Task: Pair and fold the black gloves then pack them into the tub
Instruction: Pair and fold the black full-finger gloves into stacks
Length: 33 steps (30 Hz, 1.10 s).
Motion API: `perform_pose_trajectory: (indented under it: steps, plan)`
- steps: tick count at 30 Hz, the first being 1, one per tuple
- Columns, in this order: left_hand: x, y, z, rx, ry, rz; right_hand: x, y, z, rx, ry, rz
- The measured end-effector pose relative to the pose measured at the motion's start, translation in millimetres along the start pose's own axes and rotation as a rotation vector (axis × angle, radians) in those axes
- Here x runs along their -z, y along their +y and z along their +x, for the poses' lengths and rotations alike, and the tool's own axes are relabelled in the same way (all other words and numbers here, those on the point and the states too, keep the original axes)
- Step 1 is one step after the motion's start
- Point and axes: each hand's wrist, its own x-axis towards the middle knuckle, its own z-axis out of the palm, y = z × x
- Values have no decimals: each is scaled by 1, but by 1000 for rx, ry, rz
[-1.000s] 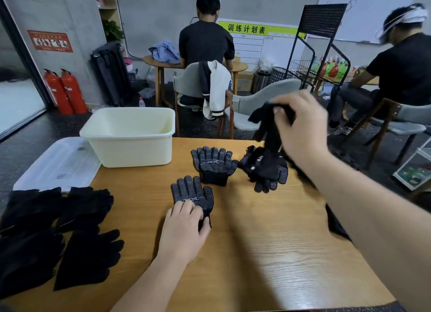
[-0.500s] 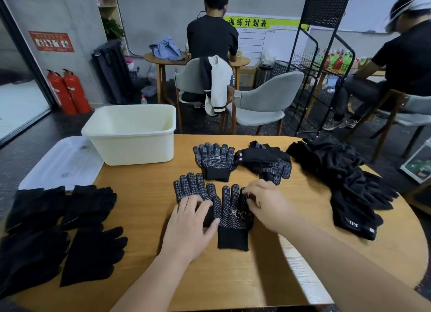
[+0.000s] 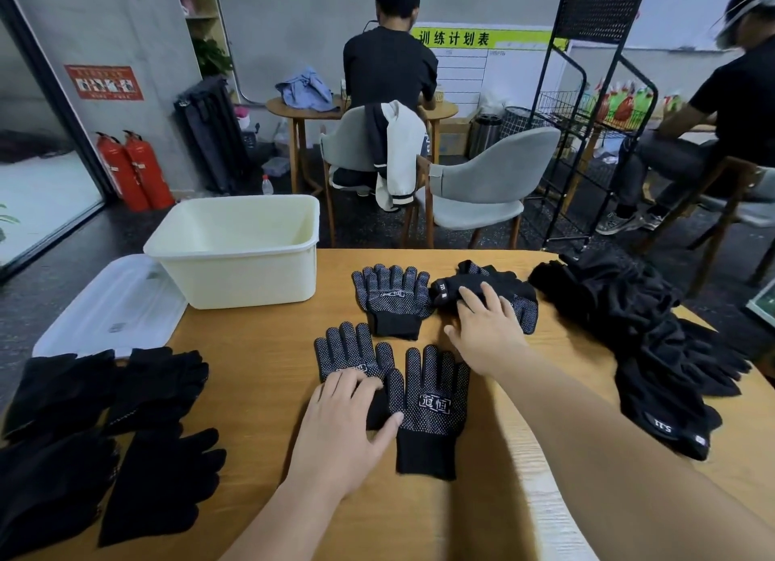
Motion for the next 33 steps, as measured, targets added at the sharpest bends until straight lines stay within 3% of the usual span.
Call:
perform_pose_trajectory:
  steps: [7,12,15,18,20,25,30,33]
  plan:
    - [-1,0,0,-5,6,9,25,35,-17,-114,569,70]
    - [-3,-2,0,-18,7,23,45,74,-59,-197,742,21]
    - [-4,-2,0,-20,13,34,20,89,-95,-245,609,-33]
    - [-3,-1,-1,-15,18,46,-23,94,-130,-348,160,-30]
    - [-2,1,-2,-5,4,80,-42,93,-148,-365,-25,5]
    - [12,9,-6,-4,-77,127,-31,65,-167,-290,151,92]
    - [29,15,-21,-10,-182,76,-23,-8,-167,168,71,232]
    - [37,15,-36,-14,-167,52,-40,-50,-178,293,32,201]
